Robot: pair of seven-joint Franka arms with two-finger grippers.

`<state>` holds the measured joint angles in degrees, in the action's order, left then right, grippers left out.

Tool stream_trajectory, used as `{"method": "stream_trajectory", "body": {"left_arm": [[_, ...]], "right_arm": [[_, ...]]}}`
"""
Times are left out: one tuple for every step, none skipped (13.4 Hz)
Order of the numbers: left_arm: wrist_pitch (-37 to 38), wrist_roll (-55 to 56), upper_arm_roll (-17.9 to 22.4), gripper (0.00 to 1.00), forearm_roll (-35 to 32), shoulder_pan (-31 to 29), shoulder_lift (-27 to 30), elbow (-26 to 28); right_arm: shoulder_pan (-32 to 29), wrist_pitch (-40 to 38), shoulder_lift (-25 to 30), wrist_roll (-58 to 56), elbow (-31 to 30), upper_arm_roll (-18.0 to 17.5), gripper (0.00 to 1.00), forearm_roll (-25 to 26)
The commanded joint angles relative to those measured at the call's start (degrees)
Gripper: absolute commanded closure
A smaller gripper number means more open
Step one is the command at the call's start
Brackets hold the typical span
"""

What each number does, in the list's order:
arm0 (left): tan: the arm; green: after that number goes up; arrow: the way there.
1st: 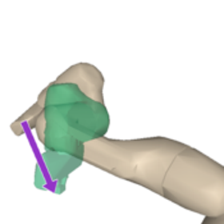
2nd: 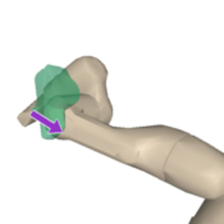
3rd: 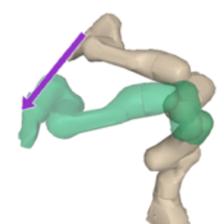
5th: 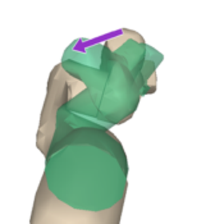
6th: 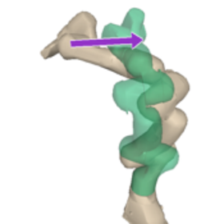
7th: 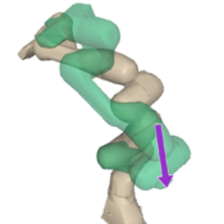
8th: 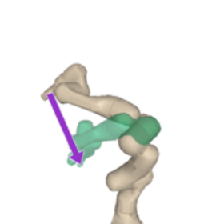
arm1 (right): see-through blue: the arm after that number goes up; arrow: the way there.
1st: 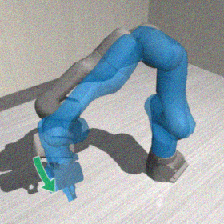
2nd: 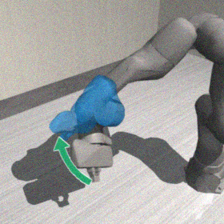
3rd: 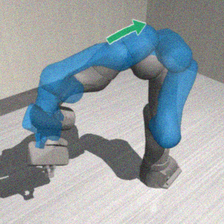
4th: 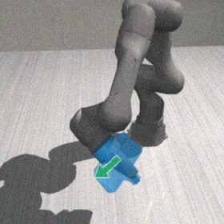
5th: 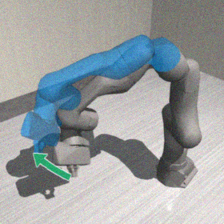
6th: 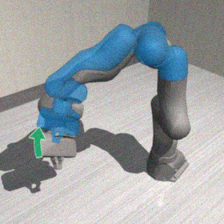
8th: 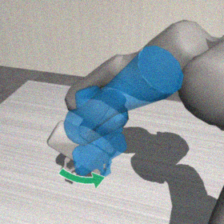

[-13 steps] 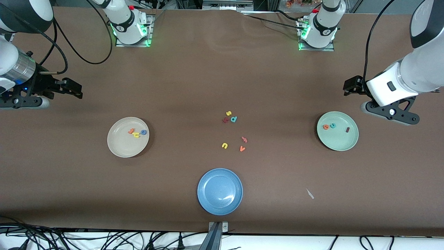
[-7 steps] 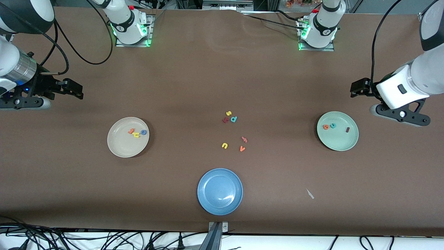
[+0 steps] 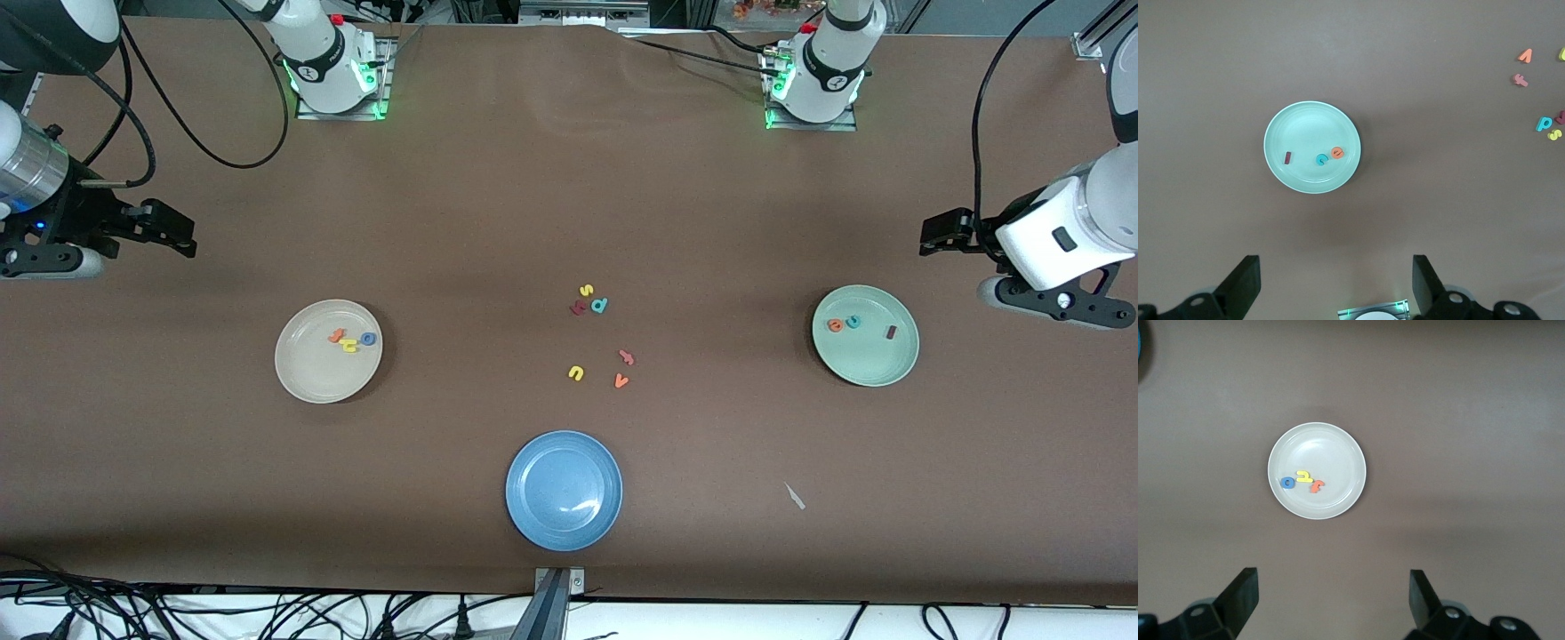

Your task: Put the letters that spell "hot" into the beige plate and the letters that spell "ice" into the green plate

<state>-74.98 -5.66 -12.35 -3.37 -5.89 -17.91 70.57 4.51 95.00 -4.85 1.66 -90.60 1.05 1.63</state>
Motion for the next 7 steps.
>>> {"method": "stream_trajectory", "body": {"left_arm": [[1.07, -0.58, 0.13, 0.00, -1.46, -2.01, 0.16, -0.52], [1.07, -0.67, 0.31, 0.00, -1.38, -2.37, 0.16, -0.52], [1.15, -0.58, 0.22, 0.00, -1.46, -3.33, 0.25, -0.52], [1.16, -0.50, 0.22, 0.00, -1.46, -3.43, 0.16, -0.43], [1.07, -0.50, 0.22, 0.00, -1.55, -3.51, 0.07, -0.34], [1.07, -0.58, 0.22, 0.00, -1.55, -3.60, -0.10, -0.25], [1.07, -0.58, 0.22, 0.00, -1.55, -4.04, -0.10, -0.08]], "right_arm": [[-0.12, -3.05, -0.51, 0.62, 1.30, -0.17, 0.00, 0.83], [-0.12, -3.93, -0.51, 1.33, 1.30, -0.17, 0.00, 1.00], [-0.29, -3.94, -0.60, 1.51, 1.30, -0.17, 0.00, 1.01], [-0.38, -3.94, -0.68, 1.68, 1.30, -0.09, 0.00, 0.92], [-0.38, -3.94, -0.68, 1.68, 1.30, -0.09, 0.00, 0.83], [-0.38, -3.94, -0.68, 1.77, 1.30, -0.09, 0.00, 0.83], [-0.38, -3.94, -0.68, 1.77, 1.30, -0.09, 0.00, 0.74]]}}
